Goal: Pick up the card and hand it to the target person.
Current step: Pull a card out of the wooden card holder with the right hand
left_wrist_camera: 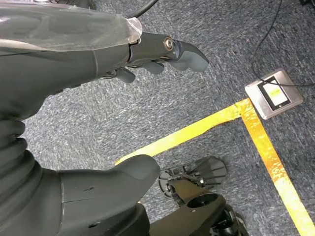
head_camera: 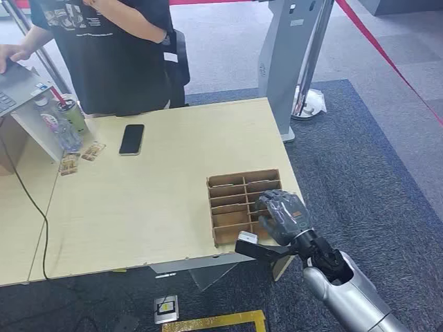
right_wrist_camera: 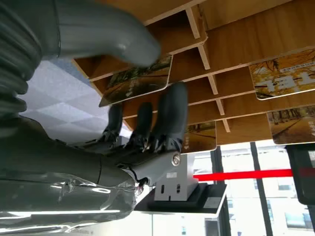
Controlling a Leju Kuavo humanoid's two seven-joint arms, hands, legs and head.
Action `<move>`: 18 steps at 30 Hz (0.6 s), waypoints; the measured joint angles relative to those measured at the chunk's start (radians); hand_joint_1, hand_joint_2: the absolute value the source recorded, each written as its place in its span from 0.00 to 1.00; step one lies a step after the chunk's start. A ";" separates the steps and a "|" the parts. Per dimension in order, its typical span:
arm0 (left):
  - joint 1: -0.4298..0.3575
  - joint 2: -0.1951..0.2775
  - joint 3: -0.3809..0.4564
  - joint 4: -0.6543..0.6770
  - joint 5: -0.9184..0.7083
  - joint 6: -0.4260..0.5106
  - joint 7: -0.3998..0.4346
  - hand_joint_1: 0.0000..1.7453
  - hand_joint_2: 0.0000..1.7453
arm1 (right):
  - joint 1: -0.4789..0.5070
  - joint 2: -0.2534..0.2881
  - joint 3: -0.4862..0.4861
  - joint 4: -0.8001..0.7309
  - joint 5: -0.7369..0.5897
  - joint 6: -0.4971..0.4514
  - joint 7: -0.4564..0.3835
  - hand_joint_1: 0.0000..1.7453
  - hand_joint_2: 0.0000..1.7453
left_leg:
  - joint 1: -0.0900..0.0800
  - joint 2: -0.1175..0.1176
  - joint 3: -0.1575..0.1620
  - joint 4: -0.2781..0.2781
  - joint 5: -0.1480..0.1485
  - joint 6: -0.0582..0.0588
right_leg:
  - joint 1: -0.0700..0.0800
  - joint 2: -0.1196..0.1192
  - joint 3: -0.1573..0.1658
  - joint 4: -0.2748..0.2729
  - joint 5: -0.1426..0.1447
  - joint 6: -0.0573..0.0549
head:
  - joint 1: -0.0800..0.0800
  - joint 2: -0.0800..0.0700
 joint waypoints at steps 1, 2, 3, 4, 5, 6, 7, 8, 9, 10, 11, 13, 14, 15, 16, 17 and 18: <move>0.000 0.000 0.000 0.000 0.000 0.000 0.000 0.00 1.00 | 0.000 0.000 0.000 0.000 0.001 0.000 0.000 0.96 1.00 | 0.000 0.000 0.000 0.000 0.000 0.000 | 0.000 0.000 0.000 0.000 0.000 0.000 | 0.000 0.000; 0.000 0.000 0.000 0.000 0.000 0.000 0.000 0.00 1.00 | -0.001 0.000 0.001 0.000 0.002 0.000 0.001 0.96 1.00 | 0.000 0.000 0.000 0.000 0.000 0.000 | 0.000 0.000 0.000 0.000 0.000 0.000 | 0.000 0.000; 0.000 0.000 0.000 0.000 0.000 0.000 0.000 0.00 1.00 | -0.002 0.000 0.001 0.000 0.003 0.000 0.002 0.97 1.00 | 0.000 0.000 0.000 0.000 0.000 0.000 | 0.000 0.000 0.000 0.000 0.000 0.000 | 0.000 0.000; 0.000 0.000 0.000 0.000 0.000 0.000 0.000 0.00 1.00 | -0.003 0.000 0.002 0.000 0.004 0.000 0.002 0.97 1.00 | 0.000 0.000 0.000 0.000 0.000 0.000 | 0.000 0.000 0.000 0.000 0.000 0.000 | 0.000 0.000; 0.000 0.000 0.000 0.000 0.000 0.000 0.000 0.00 1.00 | -0.005 0.000 0.002 0.000 0.004 0.000 0.003 0.97 1.00 | 0.000 0.000 0.000 0.000 0.000 0.000 | 0.000 0.000 0.000 0.000 0.000 0.000 | 0.000 0.000; 0.000 0.000 0.000 0.000 0.000 0.000 0.000 0.00 1.00 | -0.006 0.000 0.003 0.000 0.005 0.000 0.004 0.97 1.00 | 0.000 0.000 0.000 0.000 0.000 0.000 | 0.000 0.000 0.000 0.000 0.000 0.000 | 0.000 0.000; 0.000 0.000 0.000 0.000 0.000 0.000 0.000 0.00 1.00 | -0.008 0.000 0.003 0.000 0.006 0.000 0.005 0.97 1.00 | 0.000 0.000 0.000 0.000 0.000 0.000 | 0.000 0.000 0.000 0.000 0.000 0.000 | 0.000 0.000; 0.000 0.000 0.000 0.000 0.000 0.001 0.000 0.00 1.00 | -0.009 0.000 0.003 0.000 0.006 0.000 0.006 0.98 1.00 | 0.000 0.000 0.000 0.000 0.000 0.000 | 0.000 0.000 0.000 0.000 0.000 0.000 | 0.000 0.000; 0.000 0.000 0.000 0.000 0.000 0.001 0.000 0.00 1.00 | -0.011 0.000 0.003 0.000 0.006 0.000 0.007 0.99 1.00 | 0.000 0.000 0.000 0.000 0.000 0.000 | 0.000 0.000 0.000 0.000 0.000 0.000 | 0.000 0.000; 0.000 0.000 0.000 0.000 0.000 0.001 0.000 0.00 1.00 | -0.011 0.000 0.003 0.000 0.007 0.000 0.007 0.99 1.00 | 0.000 0.000 0.000 0.000 0.000 0.000 | 0.000 0.000 0.000 0.000 0.000 0.000 | 0.000 0.000; 0.000 -0.001 0.000 0.000 0.000 0.001 0.000 0.00 1.00 | -0.012 0.000 0.003 0.000 0.008 0.000 0.007 0.99 1.00 | 0.000 0.000 0.000 0.000 0.000 0.000 | 0.000 0.000 0.000 0.000 0.000 0.000 | 0.000 0.000; 0.000 -0.001 0.000 0.000 0.002 0.002 0.000 0.00 1.00 | -0.012 0.000 0.003 0.000 0.010 0.000 0.008 1.00 1.00 | 0.000 0.000 0.000 0.000 0.000 0.000 | 0.000 0.000 0.000 0.000 0.000 0.000 | 0.000 0.000; 0.000 -0.001 0.000 0.000 0.002 0.002 0.000 0.00 1.00 | -0.012 0.000 0.004 0.000 0.011 0.000 0.008 1.00 1.00 | 0.000 0.000 0.000 0.000 0.000 0.000 | 0.000 0.000 0.000 0.000 0.000 0.000 | 0.000 0.000; 0.000 -0.001 0.000 0.000 0.003 0.002 0.000 0.00 1.00 | -0.012 0.000 0.004 0.000 0.012 0.000 0.008 1.00 1.00 | 0.000 0.000 0.000 0.000 0.000 0.000 | 0.000 0.000 0.000 0.000 0.000 0.000 | 0.000 0.000; 0.000 -0.001 -0.001 0.000 0.003 0.002 0.000 0.00 1.00 | -0.013 0.000 0.005 0.001 0.014 0.000 0.008 1.00 1.00 | 0.000 0.000 0.000 0.000 0.000 0.000 | 0.000 0.000 0.000 0.000 0.000 0.000 | 0.000 0.000; 0.000 -0.001 -0.003 0.001 0.004 0.002 0.000 0.00 1.00 | -0.014 0.000 0.005 0.001 0.015 0.000 0.008 1.00 1.00 | 0.000 0.000 0.000 0.000 0.000 0.000 | 0.000 0.000 0.000 0.000 0.000 0.000 | 0.000 0.000; 0.000 -0.001 -0.004 0.001 0.004 0.002 0.000 0.00 1.00 | -0.015 0.000 0.006 0.001 0.016 0.000 0.008 1.00 1.00 | 0.000 0.000 0.000 0.000 0.000 0.000 | 0.000 0.000 0.000 0.000 0.000 0.000 | 0.000 0.000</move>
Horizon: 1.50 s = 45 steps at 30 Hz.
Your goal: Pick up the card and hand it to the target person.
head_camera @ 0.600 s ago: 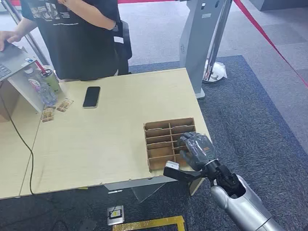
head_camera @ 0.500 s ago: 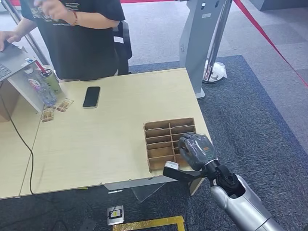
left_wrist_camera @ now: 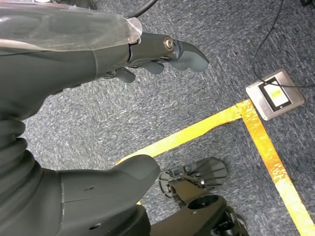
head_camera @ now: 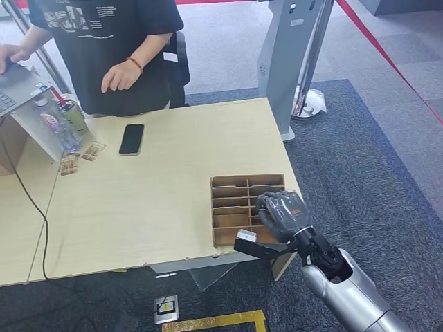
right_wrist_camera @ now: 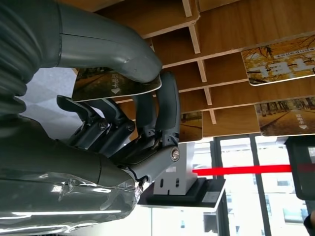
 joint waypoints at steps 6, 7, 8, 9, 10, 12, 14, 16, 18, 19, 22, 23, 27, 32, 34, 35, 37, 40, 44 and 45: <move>0.000 0.000 -0.004 0.000 0.000 0.000 0.000 0.00 1.00 | -0.005 0.000 0.002 -0.002 0.003 0.006 0.000 1.00 1.00 | 0.000 0.000 0.000 0.000 0.000 0.000 | 0.000 0.000 0.000 0.000 0.000 0.000 | 0.000 0.000; 0.000 0.000 -0.005 0.000 0.000 0.000 0.000 0.00 1.00 | -0.007 0.000 0.003 -0.002 0.003 0.007 0.000 1.00 1.00 | 0.000 0.000 0.000 0.000 0.000 0.000 | 0.000 0.000 0.000 0.000 0.000 0.000 | 0.000 0.000; 0.000 0.000 -0.006 0.000 0.000 0.000 0.000 0.00 1.00 | -0.008 0.000 0.003 -0.003 0.003 0.008 0.000 1.00 1.00 | 0.000 0.000 0.000 0.000 0.000 0.000 | 0.000 0.000 0.000 0.000 0.000 0.000 | 0.000 0.000; 0.000 0.000 -0.007 0.000 0.000 0.000 0.000 0.00 1.00 | -0.009 0.000 0.003 -0.005 0.003 0.008 0.000 1.00 1.00 | 0.000 0.000 0.000 0.000 0.000 0.000 | 0.000 0.000 0.000 0.000 0.000 0.000 | 0.000 0.000; 0.000 0.000 -0.008 0.000 0.000 -0.001 0.000 0.00 1.00 | -0.010 0.000 0.003 -0.007 0.002 0.009 -0.002 1.00 1.00 | 0.000 0.000 0.000 0.000 0.000 0.000 | 0.000 0.000 0.000 0.000 0.000 0.000 | 0.000 0.000; 0.000 0.000 -0.010 0.000 -0.001 -0.001 0.000 0.00 1.00 | -0.011 0.000 0.003 -0.013 -0.001 0.013 -0.007 1.00 1.00 | 0.000 0.000 0.000 0.000 0.000 0.000 | 0.000 0.000 0.000 0.000 0.000 0.000 | 0.000 0.000; 0.000 0.000 -0.011 0.000 -0.002 -0.001 0.000 0.00 1.00 | -0.013 -0.001 0.002 -0.022 -0.008 0.021 -0.012 1.00 1.00 | 0.000 0.000 0.000 0.000 0.000 0.000 | 0.000 0.000 0.000 0.000 0.000 0.000 | 0.000 0.000; 0.001 0.000 -0.012 0.000 -0.003 -0.002 0.000 0.00 1.00 | -0.017 -0.003 0.001 -0.033 -0.021 0.031 -0.020 1.00 1.00 | 0.000 0.000 0.000 0.000 0.000 0.000 | 0.000 0.000 0.000 0.000 0.000 0.000 | 0.000 0.000; 0.001 0.000 -0.012 0.000 -0.004 -0.002 0.000 0.00 1.00 | -0.024 -0.008 -0.002 -0.048 -0.043 0.040 -0.034 1.00 1.00 | 0.000 0.000 0.000 0.000 0.000 0.000 | 0.000 0.000 0.000 0.000 0.000 0.000 | 0.000 0.000; 0.001 0.000 -0.012 0.000 -0.004 -0.002 0.000 0.00 1.00 | -0.029 -0.011 -0.004 -0.056 -0.053 0.044 -0.040 1.00 1.00 | 0.000 0.000 0.000 0.000 0.000 0.000 | 0.000 0.000 0.000 0.000 0.000 0.000 | 0.000 0.000; 0.001 0.000 -0.013 0.000 -0.006 -0.004 -0.001 0.00 1.00 | -0.041 -0.018 -0.007 -0.074 -0.075 0.052 -0.054 1.00 1.00 | 0.000 0.000 0.001 0.000 0.000 0.000 | 0.000 0.000 0.000 0.000 0.000 0.000 | 0.000 0.000; 0.000 0.000 -0.014 0.000 -0.007 -0.004 -0.001 0.00 1.00 | -0.045 -0.021 -0.007 -0.080 -0.081 0.055 -0.058 1.00 1.00 | 0.000 0.000 0.001 0.000 0.000 0.000 | 0.000 0.000 0.000 0.000 0.000 0.000 | 0.000 0.000; -0.001 0.000 -0.017 0.000 -0.010 -0.005 -0.001 0.00 1.00 | -0.067 -0.034 -0.013 -0.106 -0.103 0.067 -0.074 1.00 1.00 | 0.000 0.000 0.001 0.000 0.000 0.000 | 0.000 0.001 0.000 0.000 0.000 0.000 | 0.000 0.000; -0.002 0.000 -0.019 0.000 -0.007 -0.005 -0.002 0.00 1.00 | -0.112 -0.054 -0.015 -0.134 -0.167 0.086 -0.091 1.00 1.00 | 0.000 0.000 0.001 0.000 0.000 0.000 | 0.000 0.001 0.000 0.000 0.000 0.000 | 0.000 0.000; -0.002 0.000 -0.019 0.000 -0.002 -0.005 -0.002 0.00 1.00 | -0.134 -0.062 -0.014 -0.143 -0.192 0.090 -0.095 1.00 1.00 | 0.000 0.000 0.001 0.000 0.000 0.000 | 0.000 0.001 0.000 0.000 0.000 0.000 | 0.000 0.000; -0.003 0.000 -0.019 0.000 -0.001 -0.004 -0.003 0.00 1.00 | -0.146 -0.066 -0.014 -0.148 -0.202 0.091 -0.095 1.00 1.00 | 0.000 0.000 0.001 0.000 0.000 0.000 | 0.000 0.001 0.000 0.000 0.000 0.000 | 0.000 0.000; -0.003 0.000 -0.019 0.000 -0.001 -0.004 -0.003 0.00 1.00 | -0.168 -0.074 -0.015 -0.159 -0.224 0.092 -0.096 1.00 1.00 | 0.000 0.000 0.001 0.000 0.000 0.000 | 0.000 0.001 0.000 0.000 0.000 0.000 | 0.000 0.000; -0.003 0.000 -0.019 0.000 0.002 -0.004 -0.003 0.00 1.00 | -0.193 -0.086 -0.022 -0.182 -0.269 0.088 -0.097 1.00 1.00 | 0.000 0.000 0.001 0.000 0.000 0.000 | 0.000 0.001 0.000 0.000 0.000 0.000 | 0.000 0.000; -0.003 0.000 -0.019 0.000 0.006 -0.004 -0.003 0.00 1.00 | -0.218 -0.098 -0.049 -0.209 -0.382 0.052 -0.109 1.00 1.00 | 0.000 0.000 0.001 0.000 0.000 0.000 | 0.000 0.001 0.000 0.000 0.000 0.000 | 0.000 0.000; -0.003 0.000 -0.019 0.000 0.006 -0.003 -0.003 0.00 1.00 | -0.223 -0.100 -0.058 -0.213 -0.431 0.038 -0.114 1.00 1.00 | 0.000 0.000 0.001 0.000 0.000 0.000 | 0.000 0.001 0.000 0.000 0.000 0.000 | 0.000 0.000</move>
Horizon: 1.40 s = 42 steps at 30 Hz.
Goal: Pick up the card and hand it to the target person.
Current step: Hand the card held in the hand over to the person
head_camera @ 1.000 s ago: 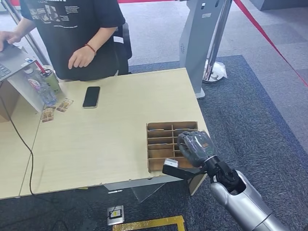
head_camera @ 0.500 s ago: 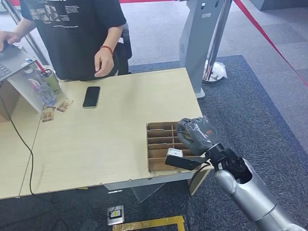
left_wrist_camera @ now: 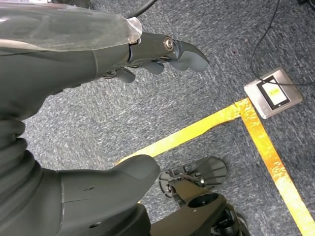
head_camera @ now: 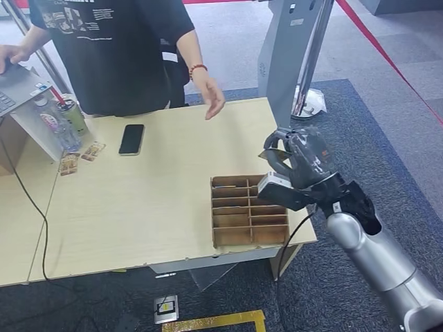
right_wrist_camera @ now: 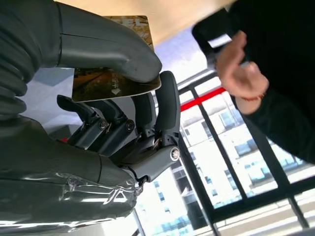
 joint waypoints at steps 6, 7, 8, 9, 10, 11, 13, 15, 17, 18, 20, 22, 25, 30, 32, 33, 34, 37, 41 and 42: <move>-0.001 -0.002 -0.002 0.000 -0.005 0.004 0.009 0.00 1.00 | -0.027 0.002 -0.061 0.027 -0.316 -0.166 -0.039 1.00 1.00 | 0.000 0.000 -0.001 0.000 0.000 0.000 | 0.000 0.000 0.000 0.000 0.000 0.000 | 0.000 0.000; -0.002 -0.003 -0.004 0.000 -0.007 0.004 0.012 0.00 1.00 | -0.034 0.006 -0.068 0.042 -0.313 -0.210 -0.043 1.00 1.00 | 0.000 0.000 -0.001 0.000 0.000 0.000 | 0.000 0.000 0.000 0.000 0.000 0.000 | 0.000 0.000; -0.004 -0.004 -0.007 0.000 -0.010 0.004 0.014 0.00 1.00 | -0.042 0.011 -0.071 0.059 -0.291 -0.255 -0.044 1.00 1.00 | 0.000 0.000 -0.001 0.000 0.000 0.000 | 0.000 0.000 0.000 0.000 0.000 0.000 | 0.000 0.000; -0.007 -0.005 -0.010 0.000 -0.013 0.004 0.017 0.00 1.00 | -0.050 0.018 -0.072 0.076 -0.257 -0.298 -0.043 1.00 1.00 | 0.000 0.000 -0.001 0.000 0.000 0.000 | 0.000 0.000 0.000 0.000 0.000 0.000 | 0.000 0.000; -0.010 -0.006 -0.014 0.000 -0.016 0.003 0.018 0.00 1.00 | -0.058 0.026 -0.072 0.093 -0.214 -0.337 -0.040 1.00 1.00 | 0.000 0.000 -0.001 0.000 0.000 0.000 | 0.000 0.000 0.000 0.001 0.000 0.000 | 0.000 0.000; -0.013 -0.006 -0.017 0.000 -0.018 0.003 0.020 0.00 1.00 | -0.066 0.036 -0.072 0.109 -0.165 -0.368 -0.036 1.00 1.00 | 0.000 0.000 -0.001 0.000 0.000 0.000 | 0.000 0.000 0.000 0.001 0.000 0.000 | 0.000 0.000; -0.019 -0.008 -0.022 0.000 -0.019 0.002 0.023 0.00 1.00 | -0.081 0.060 -0.072 0.138 -0.066 -0.399 -0.030 1.00 1.00 | 0.000 0.000 -0.001 0.000 0.000 0.000 | 0.000 0.000 0.000 0.001 0.000 0.000 | 0.000 0.000; -0.023 -0.009 -0.026 0.000 -0.020 0.002 0.026 0.00 1.00 | -0.095 0.088 -0.073 0.165 0.028 -0.406 -0.028 1.00 1.00 | 0.000 0.000 -0.001 0.000 0.000 0.000 | 0.000 0.000 0.000 0.002 0.000 0.000 | 0.000 0.000; -0.025 -0.010 -0.029 0.000 -0.020 0.002 0.027 0.00 1.00 | -0.108 0.119 -0.077 0.193 0.105 -0.407 -0.028 1.00 1.00 | 0.000 0.000 -0.001 0.000 0.000 0.000 | 0.000 0.000 0.000 0.002 0.000 0.000 | 0.000 0.000; -0.026 -0.010 -0.030 0.000 -0.019 0.002 0.028 0.00 1.00 | -0.114 0.133 -0.078 0.206 0.129 -0.407 -0.028 1.00 1.00 | 0.000 -0.001 -0.001 0.000 0.000 0.000 | 0.001 -0.001 0.000 0.002 0.000 0.000 | 0.000 0.000; -0.026 -0.010 -0.032 0.000 -0.019 0.002 0.029 0.00 1.00 | -0.124 0.156 -0.080 0.228 0.154 -0.408 -0.027 1.00 1.00 | 0.001 -0.001 -0.001 0.000 0.000 0.000 | 0.001 -0.001 0.000 0.002 0.000 0.000 | 0.000 0.000; -0.026 -0.010 -0.035 0.000 -0.018 0.003 0.029 0.00 1.00 | -0.132 0.176 -0.081 0.248 0.174 -0.408 -0.027 1.00 1.00 | 0.001 -0.001 -0.001 0.000 0.001 0.000 | 0.001 -0.001 0.000 0.003 0.000 0.000 | 0.000 0.000; -0.026 -0.010 -0.040 0.000 -0.016 0.004 0.029 0.00 1.00 | -0.144 0.206 -0.085 0.278 0.223 -0.409 -0.021 1.00 1.00 | 0.001 -0.001 -0.001 0.000 0.001 0.000 | 0.001 -0.001 0.000 0.002 0.000 0.000 | 0.000 0.000; -0.026 -0.010 -0.044 0.000 -0.017 0.004 0.032 0.00 1.00 | -0.160 0.255 -0.097 0.325 0.303 -0.409 -0.004 1.00 1.00 | 0.001 -0.001 -0.001 0.000 0.001 -0.001 | 0.001 -0.001 0.000 0.002 0.000 0.000 | 0.000 0.000; -0.027 -0.010 -0.045 0.000 -0.018 0.003 0.034 0.00 1.00 | -0.162 0.272 -0.101 0.338 0.320 -0.409 0.001 1.00 1.00 | 0.001 -0.001 -0.001 0.000 0.001 -0.001 | 0.001 -0.001 -0.001 0.002 0.000 0.000 | 0.000 0.000; -0.026 -0.010 -0.046 0.000 -0.018 0.002 0.035 0.00 1.00 | -0.162 0.279 -0.103 0.343 0.325 -0.409 0.002 1.00 1.00 | 0.001 -0.001 -0.001 0.000 0.001 -0.001 | 0.001 -0.001 -0.001 0.002 0.000 0.000 | 0.000 0.000; -0.026 -0.010 -0.046 0.000 -0.018 0.002 0.036 0.00 1.00 | -0.162 0.286 -0.104 0.348 0.328 -0.409 0.003 1.00 1.00 | 0.001 -0.001 -0.001 0.000 0.001 -0.001 | 0.001 -0.001 -0.001 0.002 0.000 0.000 | 0.000 0.000; -0.026 -0.010 -0.049 0.000 -0.018 0.002 0.036 0.00 1.00 | -0.163 0.301 -0.107 0.362 0.332 -0.409 0.005 1.00 1.00 | 0.001 -0.001 -0.001 0.000 0.001 -0.001 | 0.001 -0.001 -0.001 0.002 0.000 0.000 | 0.000 0.000; -0.026 -0.010 -0.050 0.000 -0.018 0.002 0.036 0.00 1.00 | -0.167 0.316 -0.106 0.378 0.336 -0.409 0.017 0.03 1.00 | 0.001 -0.001 -0.001 0.000 0.001 -0.001 | 0.001 -0.001 -0.001 0.002 0.000 0.000 | 0.000 0.000; -0.026 -0.010 -0.050 0.000 -0.018 0.002 0.036 0.00 1.00 | -0.169 0.317 -0.105 0.383 0.328 -0.407 0.024 0.00 1.00 | 0.001 -0.001 -0.001 0.000 0.001 -0.001 | 0.001 -0.001 -0.001 0.002 0.000 0.000 | 0.000 0.000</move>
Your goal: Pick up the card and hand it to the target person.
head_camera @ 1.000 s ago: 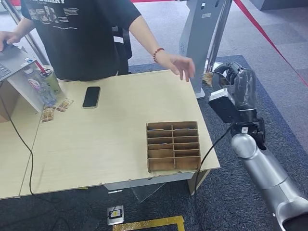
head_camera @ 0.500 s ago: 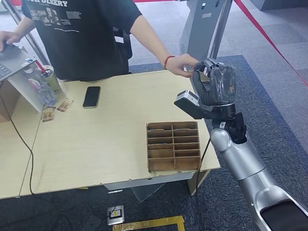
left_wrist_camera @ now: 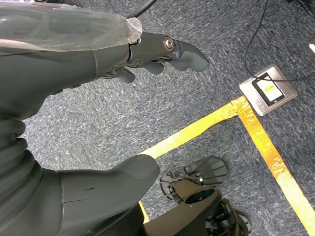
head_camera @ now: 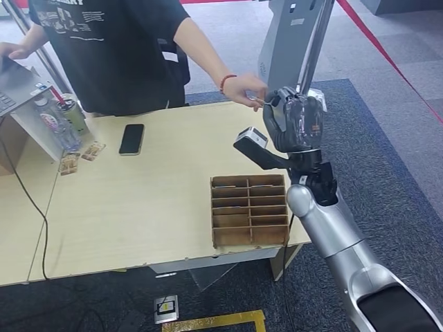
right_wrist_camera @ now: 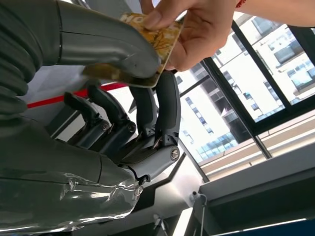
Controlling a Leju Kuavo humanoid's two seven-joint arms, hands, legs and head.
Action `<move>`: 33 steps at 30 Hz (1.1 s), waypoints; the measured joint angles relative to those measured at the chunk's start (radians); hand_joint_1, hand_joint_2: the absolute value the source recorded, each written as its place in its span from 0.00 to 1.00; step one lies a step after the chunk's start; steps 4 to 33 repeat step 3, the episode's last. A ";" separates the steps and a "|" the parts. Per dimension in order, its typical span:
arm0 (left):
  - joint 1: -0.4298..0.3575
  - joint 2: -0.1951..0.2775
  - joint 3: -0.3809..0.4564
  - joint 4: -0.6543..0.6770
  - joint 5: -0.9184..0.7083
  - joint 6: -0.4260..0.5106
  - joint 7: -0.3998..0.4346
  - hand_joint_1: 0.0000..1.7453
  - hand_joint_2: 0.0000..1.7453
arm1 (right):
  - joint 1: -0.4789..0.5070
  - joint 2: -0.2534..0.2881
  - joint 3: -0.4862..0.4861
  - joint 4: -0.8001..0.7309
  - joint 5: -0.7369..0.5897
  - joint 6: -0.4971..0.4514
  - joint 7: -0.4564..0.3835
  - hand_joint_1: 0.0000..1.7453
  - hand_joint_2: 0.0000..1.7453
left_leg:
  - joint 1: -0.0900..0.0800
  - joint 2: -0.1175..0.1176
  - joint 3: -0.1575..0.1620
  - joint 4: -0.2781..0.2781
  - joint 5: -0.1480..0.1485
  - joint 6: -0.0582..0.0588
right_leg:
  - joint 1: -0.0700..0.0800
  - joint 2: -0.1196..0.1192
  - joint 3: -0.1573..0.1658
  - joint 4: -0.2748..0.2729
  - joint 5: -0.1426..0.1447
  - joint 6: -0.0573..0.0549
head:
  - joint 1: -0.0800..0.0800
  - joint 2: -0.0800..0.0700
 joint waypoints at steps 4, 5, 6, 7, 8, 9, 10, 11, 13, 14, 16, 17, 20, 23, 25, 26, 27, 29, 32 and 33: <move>0.000 0.000 0.000 0.000 0.002 0.000 0.000 0.00 1.00 | -0.010 0.001 0.007 0.015 -0.066 0.024 0.017 0.00 1.00 | 0.000 0.000 0.000 0.000 0.000 0.000 | 0.000 0.000 0.000 0.000 0.000 0.000 | 0.000 0.000; 0.000 0.000 0.000 0.000 0.002 0.000 0.000 0.00 1.00 | -0.010 0.001 0.007 0.015 -0.066 0.024 0.017 0.00 1.00 | 0.000 0.000 0.000 0.000 0.000 0.000 | 0.000 0.000 0.000 0.000 0.000 0.000 | 0.000 0.000; 0.000 0.000 0.000 0.000 0.002 0.000 0.000 0.00 1.00 | -0.010 0.001 0.007 0.015 -0.066 0.024 0.017 0.00 1.00 | 0.000 0.000 0.000 0.000 0.000 0.000 | 0.000 0.000 0.000 0.000 0.000 0.000 | 0.000 0.000; 0.000 0.000 0.000 0.000 0.002 0.000 0.000 0.00 1.00 | -0.010 0.001 0.007 0.015 -0.066 0.024 0.017 0.00 1.00 | 0.000 0.000 0.000 0.000 0.000 0.000 | 0.000 0.000 0.000 0.000 0.000 0.000 | 0.000 0.000; 0.000 0.000 0.000 0.000 0.002 0.000 0.000 0.00 1.00 | -0.010 0.001 0.007 0.015 -0.066 0.024 0.017 0.00 1.00 | 0.000 0.000 0.000 0.000 0.000 0.000 | 0.000 0.000 0.000 0.000 0.000 0.000 | 0.000 0.000; 0.000 0.000 0.000 0.000 0.002 0.000 0.000 0.00 1.00 | -0.010 0.001 0.007 0.015 -0.066 0.024 0.017 0.00 1.00 | 0.000 0.000 0.000 0.000 0.000 0.000 | 0.000 0.000 0.000 0.000 0.000 0.000 | 0.000 0.000; 0.000 0.000 0.000 0.000 0.002 0.000 0.000 0.00 1.00 | -0.010 0.001 0.007 0.015 -0.066 0.024 0.017 0.00 1.00 | 0.000 0.000 0.000 0.000 0.000 0.000 | 0.000 0.000 0.000 0.000 0.000 0.000 | 0.000 0.000; 0.000 0.000 0.000 0.000 0.002 0.000 0.000 0.00 1.00 | -0.010 0.001 0.007 0.015 -0.066 0.024 0.017 0.00 1.00 | 0.000 0.000 0.000 0.000 0.000 0.000 | 0.000 0.000 0.000 0.000 0.000 0.000 | 0.000 0.000; 0.000 0.000 0.000 0.000 0.002 0.000 0.000 0.00 1.00 | -0.010 0.001 0.007 0.015 -0.066 0.024 0.017 0.00 1.00 | 0.000 0.000 0.000 0.000 0.000 0.000 | 0.000 0.000 0.000 0.000 0.000 0.000 | 0.000 0.000; 0.000 0.000 0.000 0.000 0.002 0.000 0.000 0.00 1.00 | -0.010 0.001 0.007 0.015 -0.066 0.024 0.017 0.00 1.00 | 0.000 0.000 0.000 0.000 0.000 0.000 | 0.000 0.000 0.000 0.000 0.000 0.000 | 0.000 0.000; 0.000 0.000 0.000 0.000 0.002 0.000 0.000 0.00 1.00 | -0.010 0.001 0.007 0.015 -0.066 0.024 0.017 0.00 1.00 | 0.000 0.000 0.000 0.000 0.000 0.000 | 0.000 0.000 0.000 0.000 0.000 0.000 | 0.000 0.000; 0.000 0.000 0.000 0.000 0.002 0.000 0.000 0.00 1.00 | -0.010 0.001 0.007 0.015 -0.066 0.024 0.017 0.00 1.00 | 0.000 0.000 0.000 0.000 0.000 0.000 | 0.000 0.000 0.000 0.000 0.000 0.000 | 0.000 0.000; 0.000 0.000 0.000 0.000 0.002 0.000 0.000 0.00 1.00 | -0.010 0.001 0.007 0.015 -0.066 0.024 0.017 0.00 1.00 | 0.000 0.000 0.000 0.000 0.000 0.000 | 0.000 0.000 0.000 0.000 0.000 0.000 | 0.000 0.000; 0.000 0.000 0.000 0.000 0.002 0.000 0.000 0.00 1.00 | -0.010 0.001 0.007 0.015 -0.066 0.024 0.017 0.00 1.00 | 0.000 0.000 0.000 0.000 0.000 0.000 | 0.000 0.000 0.000 0.000 0.000 0.000 | 0.000 0.000; 0.000 0.000 0.000 0.000 0.002 0.000 0.000 0.00 1.00 | -0.010 0.001 0.007 0.015 -0.066 0.024 0.017 0.00 1.00 | 0.000 0.000 0.000 0.000 0.000 0.000 | 0.000 0.000 0.000 0.000 0.000 0.000 | 0.000 0.000; 0.000 0.000 0.000 0.000 0.002 0.000 0.000 0.00 1.00 | -0.010 0.001 0.007 0.015 -0.066 0.024 0.017 0.00 1.00 | 0.000 0.000 0.000 0.000 0.000 0.000 | 0.000 0.000 0.000 0.000 0.000 0.000 | 0.000 0.000; 0.000 0.000 0.000 0.000 0.002 0.000 0.000 0.00 1.00 | -0.010 0.001 0.007 0.015 -0.066 0.024 0.017 0.00 1.00 | 0.000 0.000 0.000 0.000 0.000 0.000 | 0.000 0.000 0.000 0.000 0.000 0.000 | 0.000 0.000; 0.000 0.000 0.000 0.000 0.002 0.000 0.000 0.00 1.00 | -0.010 0.001 0.007 0.015 -0.066 0.024 0.017 0.00 1.00 | 0.000 0.000 0.000 0.000 0.000 0.000 | 0.000 0.000 0.000 0.000 0.000 0.000 | 0.000 0.000; 0.000 0.000 0.000 0.000 0.002 0.000 0.000 0.00 1.00 | -0.010 0.001 0.007 0.015 -0.066 0.024 0.017 0.00 1.00 | 0.000 0.000 0.000 0.000 0.000 0.000 | 0.000 0.000 0.000 0.000 0.000 0.000 | 0.000 0.000; 0.000 0.000 0.000 0.000 0.002 0.000 0.000 0.00 1.00 | -0.010 0.001 0.007 0.015 -0.066 0.024 0.017 0.00 1.00 | 0.000 0.000 0.000 0.000 0.000 0.000 | 0.000 0.000 0.000 0.000 0.000 0.000 | 0.000 0.000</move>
